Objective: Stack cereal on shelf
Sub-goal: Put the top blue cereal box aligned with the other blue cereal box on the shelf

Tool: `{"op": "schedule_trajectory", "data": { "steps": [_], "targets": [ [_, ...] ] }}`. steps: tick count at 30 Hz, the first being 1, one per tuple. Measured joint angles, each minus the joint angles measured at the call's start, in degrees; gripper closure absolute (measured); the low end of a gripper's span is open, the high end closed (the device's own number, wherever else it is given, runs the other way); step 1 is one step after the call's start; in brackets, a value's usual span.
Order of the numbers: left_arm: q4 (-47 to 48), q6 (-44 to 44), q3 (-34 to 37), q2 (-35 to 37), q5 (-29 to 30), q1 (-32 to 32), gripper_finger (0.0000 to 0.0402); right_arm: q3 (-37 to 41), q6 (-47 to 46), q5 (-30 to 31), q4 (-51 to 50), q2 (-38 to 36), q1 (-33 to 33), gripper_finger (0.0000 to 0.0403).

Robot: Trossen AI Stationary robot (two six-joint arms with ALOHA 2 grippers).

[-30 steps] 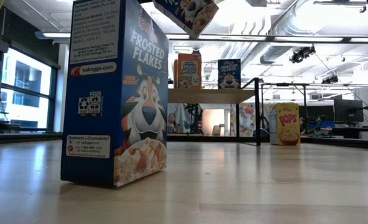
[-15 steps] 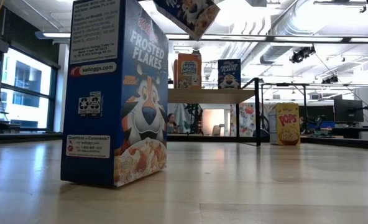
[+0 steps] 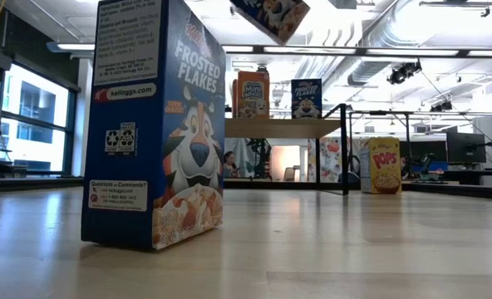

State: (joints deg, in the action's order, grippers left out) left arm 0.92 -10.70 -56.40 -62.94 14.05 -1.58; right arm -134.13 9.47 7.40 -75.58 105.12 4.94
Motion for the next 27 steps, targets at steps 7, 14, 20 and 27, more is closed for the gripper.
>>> {"op": "schedule_trajectory", "data": {
  "steps": [7, 14, 20, 27],
  "targets": [
    [0.1, 0.09, 0.0, 0.0, 0.26, 0.02, 0.0142, 0.0, 2.99, -0.15, -0.25, -3.45, 3.51, 0.0252],
    [0.4, 0.04, 0.0, 0.0, 0.26, 0.02, 0.0142, 0.0, 4.51, -3.11, -0.52, -7.06, 8.02, 0.0252],
    [0.51, 0.07, 0.0, 0.0, 0.26, 0.02, 0.0141, 0.0, 4.76, -8.29, -1.79, -8.76, 11.2, 0.0252],
    [0.55, 0.07, 0.02, 0.0, 0.26, 0.02, 0.0142, 0.0, 4.09, -9.49, -3.3, -8.85, 13.11, 0.0252]
  ]
}}
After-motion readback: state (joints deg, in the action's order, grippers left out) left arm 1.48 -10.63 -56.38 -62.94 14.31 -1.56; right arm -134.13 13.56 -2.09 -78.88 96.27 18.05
